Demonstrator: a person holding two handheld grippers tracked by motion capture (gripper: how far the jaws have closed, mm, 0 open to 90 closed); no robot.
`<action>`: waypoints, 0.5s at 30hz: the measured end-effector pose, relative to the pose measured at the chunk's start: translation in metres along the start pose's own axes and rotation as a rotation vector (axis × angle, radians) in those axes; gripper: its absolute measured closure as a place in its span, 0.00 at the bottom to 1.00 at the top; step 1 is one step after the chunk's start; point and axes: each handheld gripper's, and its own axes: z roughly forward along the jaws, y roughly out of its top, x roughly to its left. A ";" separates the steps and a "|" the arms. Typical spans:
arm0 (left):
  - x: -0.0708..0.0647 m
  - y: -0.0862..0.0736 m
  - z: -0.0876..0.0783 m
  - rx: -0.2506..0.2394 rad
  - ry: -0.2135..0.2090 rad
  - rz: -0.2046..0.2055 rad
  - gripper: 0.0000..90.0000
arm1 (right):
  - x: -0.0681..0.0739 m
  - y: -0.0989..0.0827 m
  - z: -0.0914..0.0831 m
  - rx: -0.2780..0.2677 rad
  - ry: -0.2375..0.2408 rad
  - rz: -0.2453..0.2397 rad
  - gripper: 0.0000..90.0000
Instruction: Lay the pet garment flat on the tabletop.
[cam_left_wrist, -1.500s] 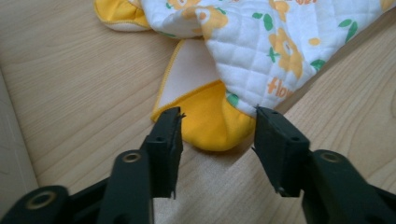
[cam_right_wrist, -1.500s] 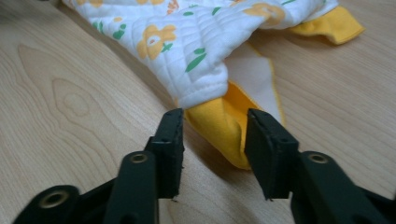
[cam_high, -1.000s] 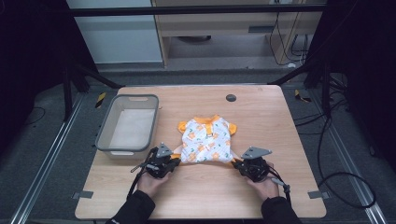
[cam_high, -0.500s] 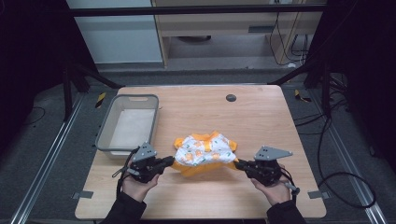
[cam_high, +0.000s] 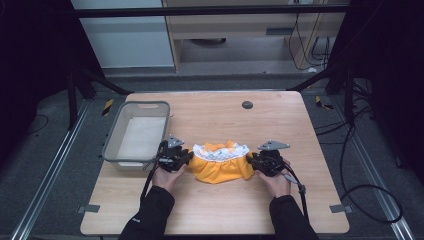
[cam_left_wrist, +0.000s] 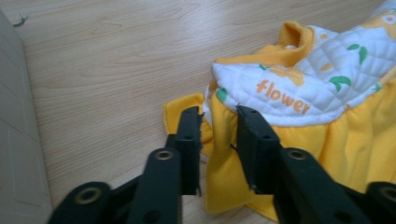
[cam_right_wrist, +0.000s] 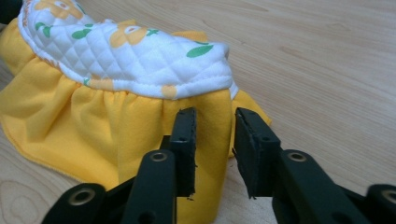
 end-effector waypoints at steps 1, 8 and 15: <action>0.000 -0.001 -0.004 -0.014 -0.002 0.009 0.69 | 0.001 0.000 -0.003 -0.007 -0.002 -0.006 0.73; 0.002 -0.020 -0.038 -0.052 -0.019 0.086 0.45 | 0.005 -0.003 -0.038 -0.094 0.024 -0.073 0.56; 0.001 -0.035 -0.021 0.044 -0.030 0.110 0.42 | 0.000 -0.027 -0.046 -0.067 0.038 -0.064 0.48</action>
